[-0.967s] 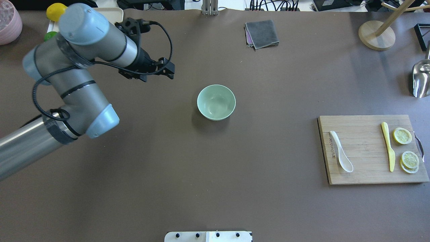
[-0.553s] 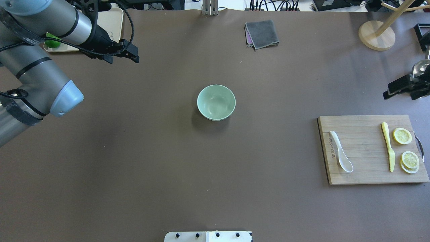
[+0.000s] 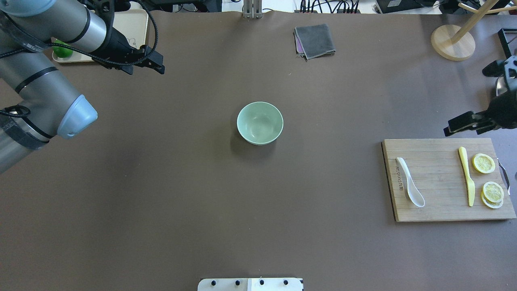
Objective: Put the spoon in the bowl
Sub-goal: 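Release the bowl and lift the left arm while the right arm reaches for the spoon, then lower the right gripper onto the white spoon handle and close it, then lift the white spoon with the right gripper and carry it over the bowl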
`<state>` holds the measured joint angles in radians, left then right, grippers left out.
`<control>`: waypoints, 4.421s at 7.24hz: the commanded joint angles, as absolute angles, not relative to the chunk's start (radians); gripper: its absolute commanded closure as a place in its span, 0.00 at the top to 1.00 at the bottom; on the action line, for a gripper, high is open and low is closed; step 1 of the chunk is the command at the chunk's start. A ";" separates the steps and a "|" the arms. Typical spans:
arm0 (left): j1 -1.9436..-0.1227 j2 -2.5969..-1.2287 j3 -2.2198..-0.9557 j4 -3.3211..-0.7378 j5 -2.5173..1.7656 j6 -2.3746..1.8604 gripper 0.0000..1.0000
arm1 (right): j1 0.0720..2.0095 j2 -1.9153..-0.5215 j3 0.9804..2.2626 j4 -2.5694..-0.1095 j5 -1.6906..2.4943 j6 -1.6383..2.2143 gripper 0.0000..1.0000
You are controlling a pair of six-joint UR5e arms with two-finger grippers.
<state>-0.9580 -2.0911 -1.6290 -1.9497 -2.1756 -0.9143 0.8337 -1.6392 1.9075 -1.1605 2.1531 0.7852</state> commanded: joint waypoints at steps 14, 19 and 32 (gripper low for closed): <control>-0.959 -2.097 -1.631 -1.950 -2.178 -0.916 0.98 | 0.756 -1.562 1.819 -1.157 2.117 0.793 0.10; -0.959 -2.097 -1.632 -1.951 -2.178 -0.925 0.98 | 0.756 -1.562 1.821 -1.157 2.117 0.793 0.00; -1.074 -1.980 -1.649 -1.957 -2.201 -0.759 0.98 | 0.680 -0.779 1.398 -1.162 1.749 1.216 0.00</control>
<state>-1.0461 -1.9911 -1.6504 -1.9612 -2.1918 -0.7899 0.7385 -0.8050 1.4533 -1.2388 1.8362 1.1687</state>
